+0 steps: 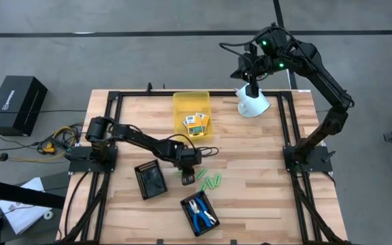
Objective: Pick & Place School Supplies
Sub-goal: Put the green eraser into the left black bin
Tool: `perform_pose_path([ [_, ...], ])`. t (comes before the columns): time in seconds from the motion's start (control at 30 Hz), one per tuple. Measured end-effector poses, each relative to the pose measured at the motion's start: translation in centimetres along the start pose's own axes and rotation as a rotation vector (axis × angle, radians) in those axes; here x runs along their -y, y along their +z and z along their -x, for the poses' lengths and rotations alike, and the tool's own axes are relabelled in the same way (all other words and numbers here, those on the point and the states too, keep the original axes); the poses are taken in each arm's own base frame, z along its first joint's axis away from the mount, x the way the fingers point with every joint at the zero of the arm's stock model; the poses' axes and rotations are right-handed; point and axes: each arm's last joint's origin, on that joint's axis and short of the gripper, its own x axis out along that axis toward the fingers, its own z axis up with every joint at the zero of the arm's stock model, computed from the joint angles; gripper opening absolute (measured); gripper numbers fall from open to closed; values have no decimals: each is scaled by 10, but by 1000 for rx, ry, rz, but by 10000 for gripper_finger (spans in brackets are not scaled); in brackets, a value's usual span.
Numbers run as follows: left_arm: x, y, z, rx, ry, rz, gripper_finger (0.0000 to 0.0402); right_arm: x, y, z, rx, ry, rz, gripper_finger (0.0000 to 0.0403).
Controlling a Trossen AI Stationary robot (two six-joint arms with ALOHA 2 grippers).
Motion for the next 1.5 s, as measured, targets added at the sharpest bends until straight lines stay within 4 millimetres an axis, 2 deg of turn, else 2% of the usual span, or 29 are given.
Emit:
perform_pose_path([
  [0.23, -6, -2, -2, -27, -36, 18, 149, 0, 0, 0, -1, 0, -3, 0],
  [0.57, 3, -7, -2, -63, -82, 8, 150, 0, 0, 0, -3, -2, -9, 0],
  [0.97, 4, -7, -2, -78, -115, -4, 150, 0, 0, 0, -2, -3, -11, 0],
  [1.2, 3, -7, -1, -83, -118, 64, 150, 0, 0, 0, -2, -4, -8, 0],
  [1.23, 3, -6, 3, -72, -121, 83, 150, 0, 0, 0, -1, -5, -8, 0],
  [1.3, 1, -18, 10, -90, -133, 125, 150, 0, 0, 3, 7, -10, -5, 0],
  [1.33, 1, -24, 16, -160, -126, 145, 150, 0, 1, 4, 17, -17, -3, 0],
  [1.4, -3, -50, 26, -369, -103, 201, 150, 0, 2, 8, 33, -28, 1, 0],
  [1.5, -2, -65, 31, -439, -128, 240, 150, -2, 3, 14, 52, -41, 5, 0],
])
